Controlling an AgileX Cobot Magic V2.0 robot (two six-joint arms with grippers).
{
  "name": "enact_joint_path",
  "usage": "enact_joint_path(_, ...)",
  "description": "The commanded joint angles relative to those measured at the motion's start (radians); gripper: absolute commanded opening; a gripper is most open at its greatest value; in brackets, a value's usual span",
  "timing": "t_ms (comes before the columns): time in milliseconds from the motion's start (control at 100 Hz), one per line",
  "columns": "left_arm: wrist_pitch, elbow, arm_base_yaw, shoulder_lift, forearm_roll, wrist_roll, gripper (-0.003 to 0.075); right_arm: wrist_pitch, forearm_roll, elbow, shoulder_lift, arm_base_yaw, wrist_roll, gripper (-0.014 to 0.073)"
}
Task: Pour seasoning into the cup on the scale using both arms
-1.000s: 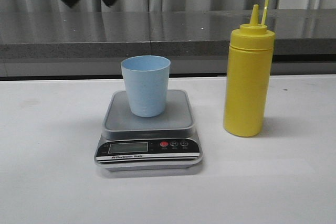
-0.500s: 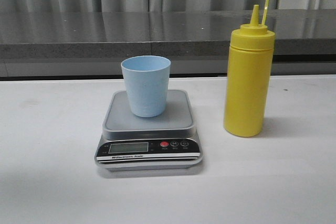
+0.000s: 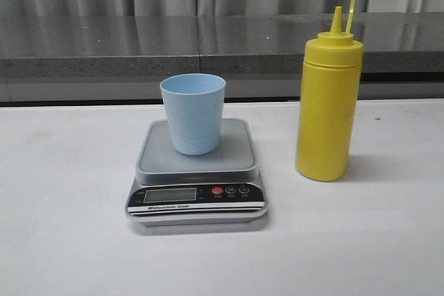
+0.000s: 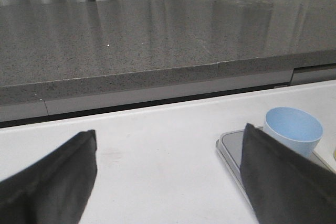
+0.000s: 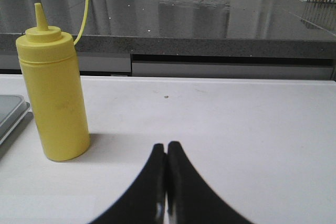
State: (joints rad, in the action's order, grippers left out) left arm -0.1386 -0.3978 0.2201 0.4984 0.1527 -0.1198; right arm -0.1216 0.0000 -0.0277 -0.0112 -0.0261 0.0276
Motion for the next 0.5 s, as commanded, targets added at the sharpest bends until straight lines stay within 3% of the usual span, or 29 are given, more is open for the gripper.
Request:
enact_joint_path(0, 0.057, 0.006, -0.004, -0.063, 0.010, 0.010, 0.0544, 0.077, 0.000, 0.021, -0.019, 0.006, -0.006, -0.0067)
enact_joint_path(380, 0.037, 0.077, -0.004, -0.153, 0.010, 0.010, 0.0542, 0.077, 0.000, 0.021, -0.019, 0.006, -0.006, -0.0067)
enact_joint_path(490, 0.042, 0.077, -0.004, -0.153, 0.010, 0.010, 0.0479, 0.077, 0.000, 0.021, -0.019, 0.006, -0.006, -0.0067)
